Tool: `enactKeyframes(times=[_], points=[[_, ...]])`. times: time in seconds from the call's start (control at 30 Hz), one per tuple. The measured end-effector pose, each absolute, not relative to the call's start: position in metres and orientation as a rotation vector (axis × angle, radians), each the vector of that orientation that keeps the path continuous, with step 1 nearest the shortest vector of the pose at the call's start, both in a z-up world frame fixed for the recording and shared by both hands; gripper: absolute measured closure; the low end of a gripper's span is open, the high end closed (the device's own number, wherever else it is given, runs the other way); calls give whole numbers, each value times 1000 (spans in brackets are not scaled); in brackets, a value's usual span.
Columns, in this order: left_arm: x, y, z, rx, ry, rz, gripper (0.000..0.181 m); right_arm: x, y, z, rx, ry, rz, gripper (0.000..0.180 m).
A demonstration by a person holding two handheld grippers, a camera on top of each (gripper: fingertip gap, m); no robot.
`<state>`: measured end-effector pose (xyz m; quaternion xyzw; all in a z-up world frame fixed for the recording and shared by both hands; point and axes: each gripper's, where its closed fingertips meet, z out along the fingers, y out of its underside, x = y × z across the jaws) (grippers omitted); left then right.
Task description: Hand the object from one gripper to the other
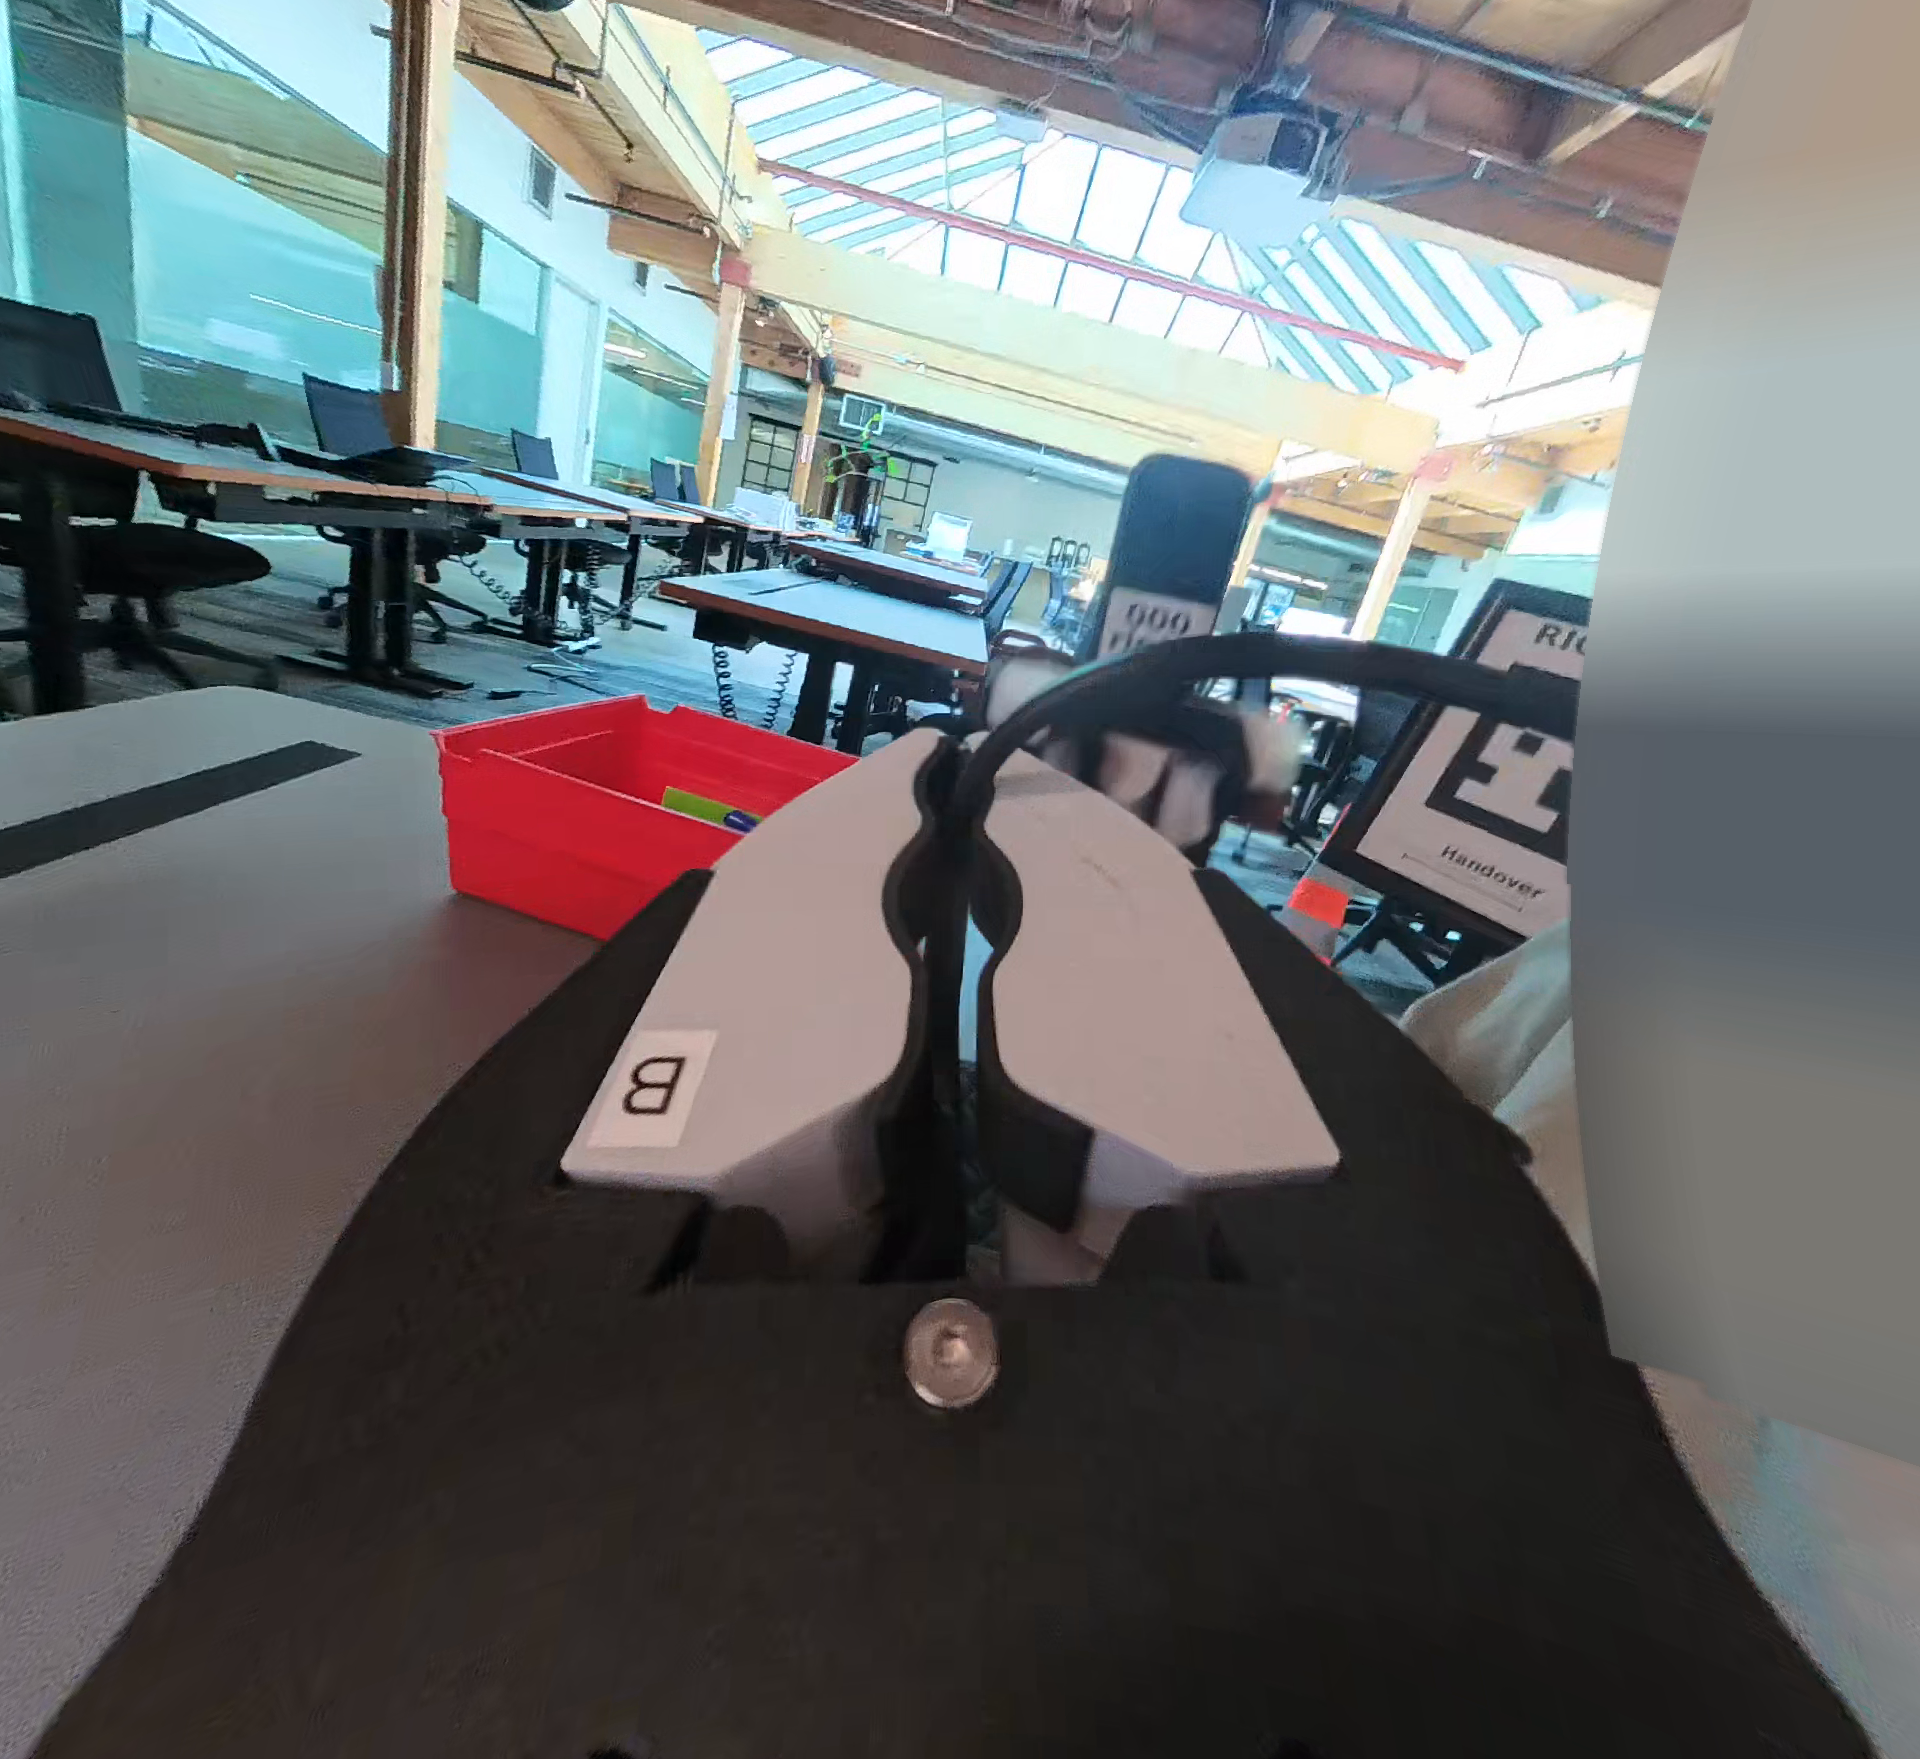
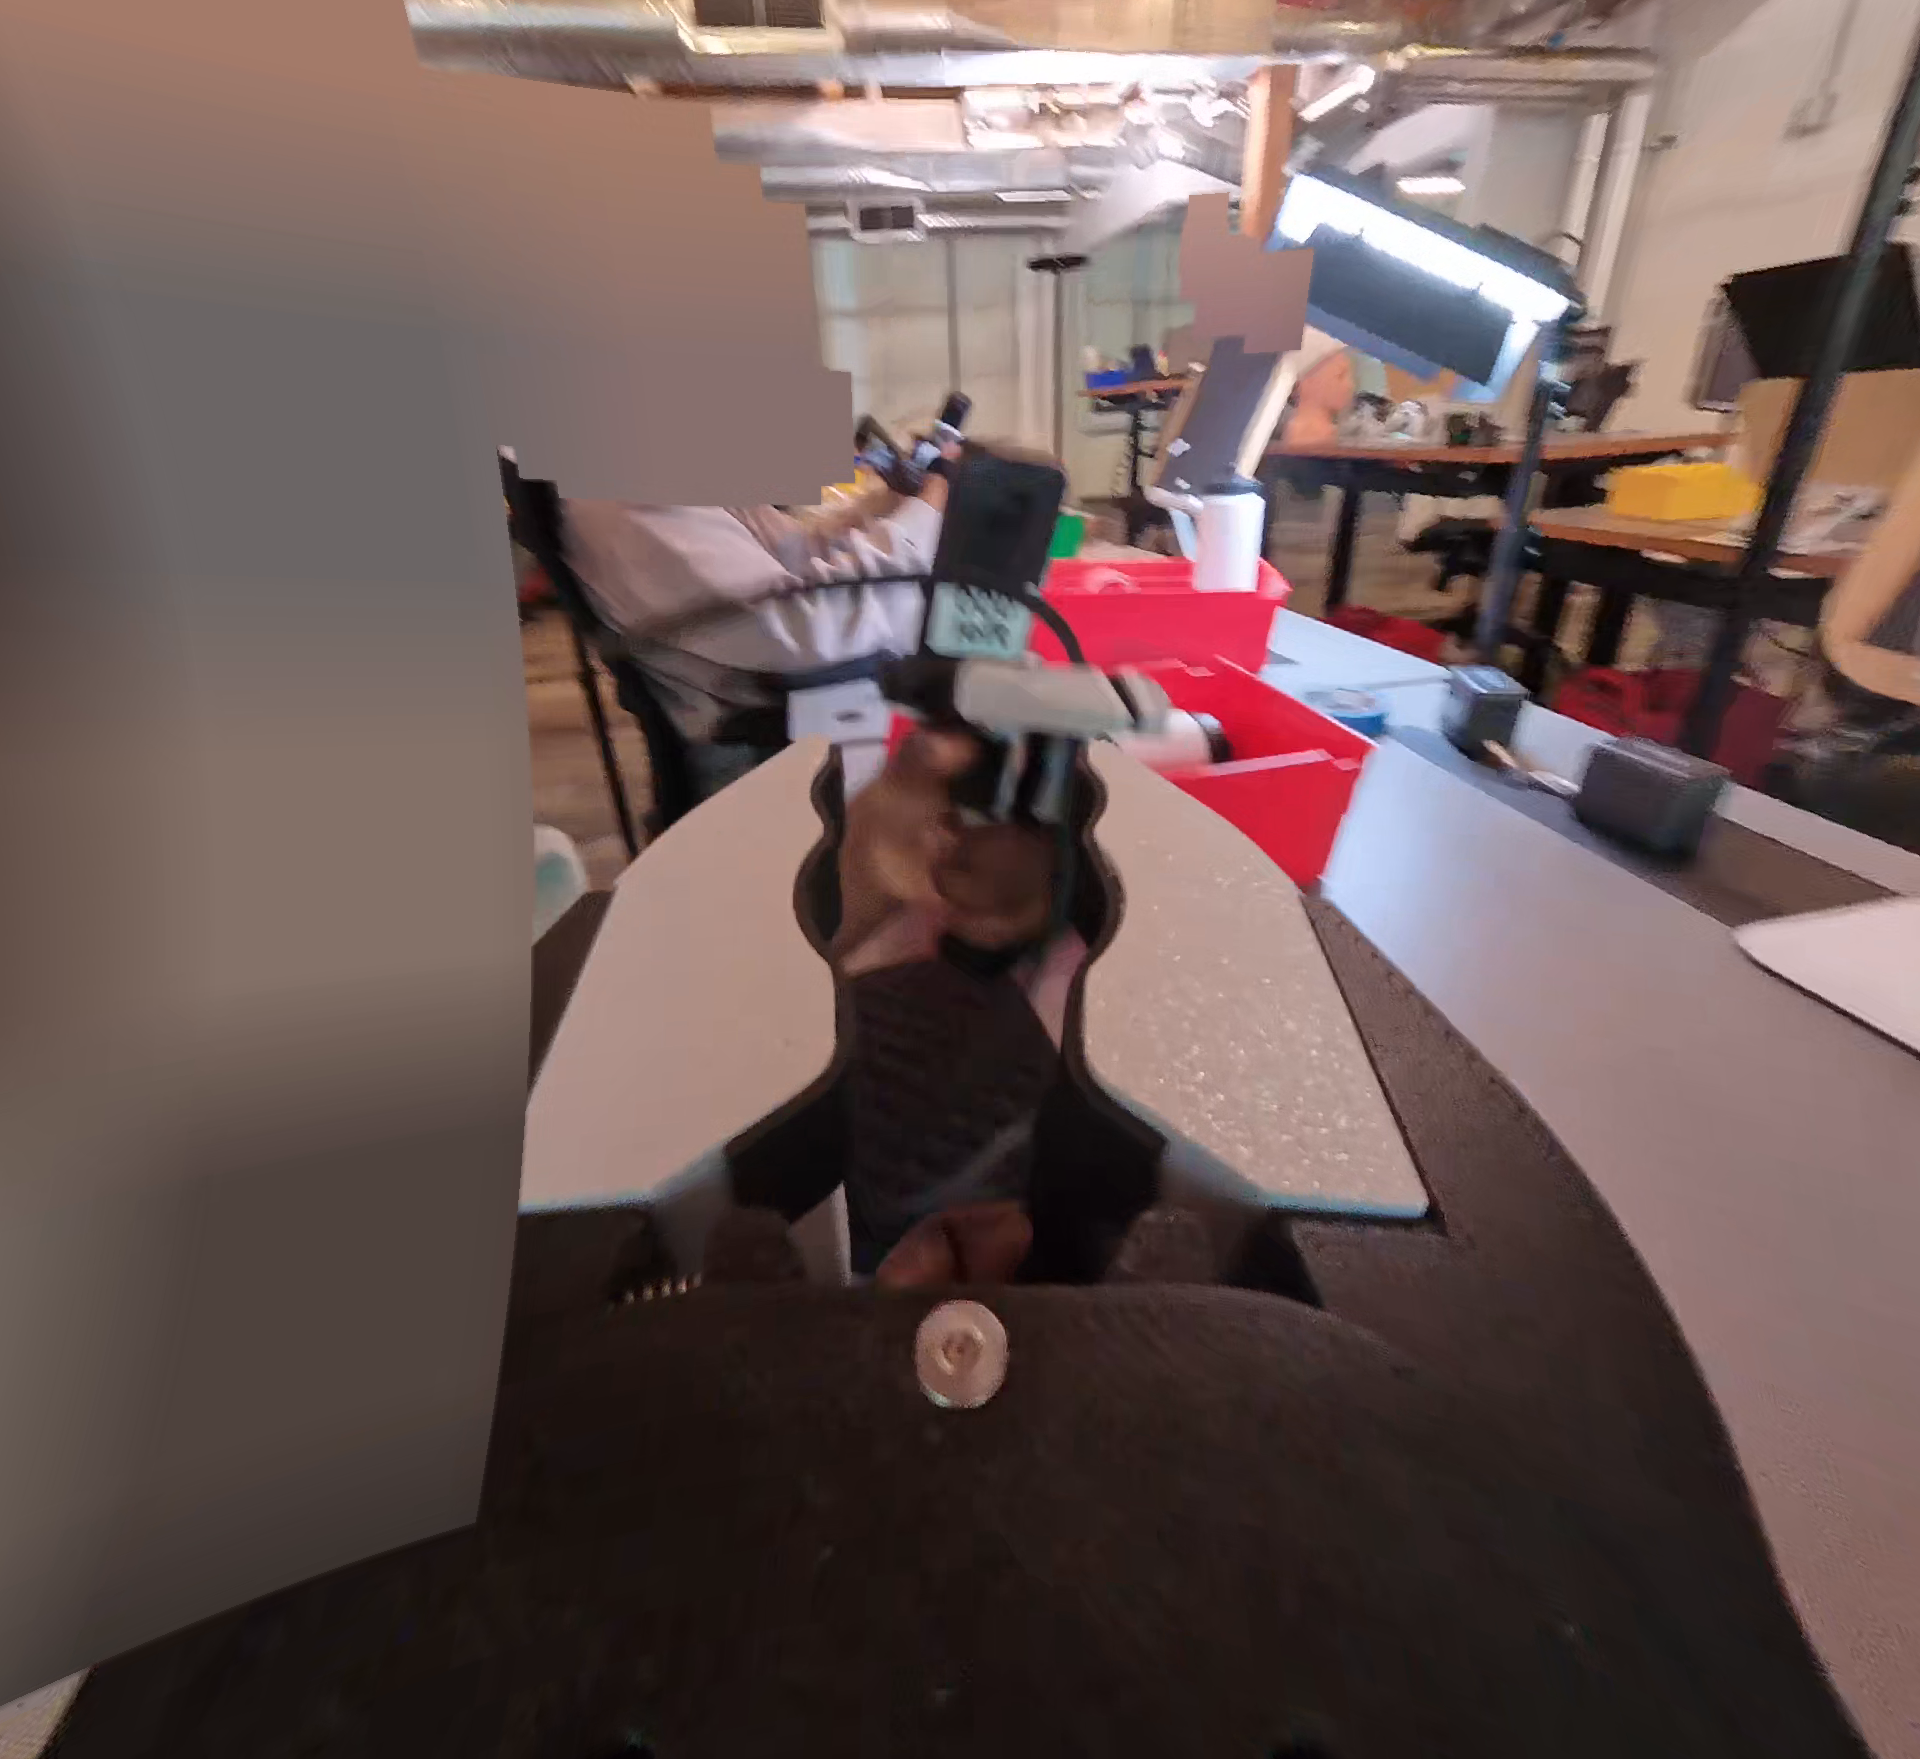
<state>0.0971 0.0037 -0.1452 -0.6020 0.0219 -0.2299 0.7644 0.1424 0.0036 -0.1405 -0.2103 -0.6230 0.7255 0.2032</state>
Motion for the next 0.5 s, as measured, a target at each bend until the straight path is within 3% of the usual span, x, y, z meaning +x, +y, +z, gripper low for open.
enactKeyframes(times=[0.27, 0.37, 0.43, 0.5], points=[[110, 9, -132, -1335, 102, -493, 178, 110, -26, -217, -783, -1923, 1940, 138], [104, 12, -132, -1370, 66, -458, 181, 108, -31, -216, -826, -1932, 1979, 179], [89, 15, -136, -1397, -21, -441, 181, 110, -30, -208, -874, -1936, 2058, 180], [76, 16, -145, -1418, -91, -501, 165, 114, -27, -197, -908, -1912, 2161, 180]])
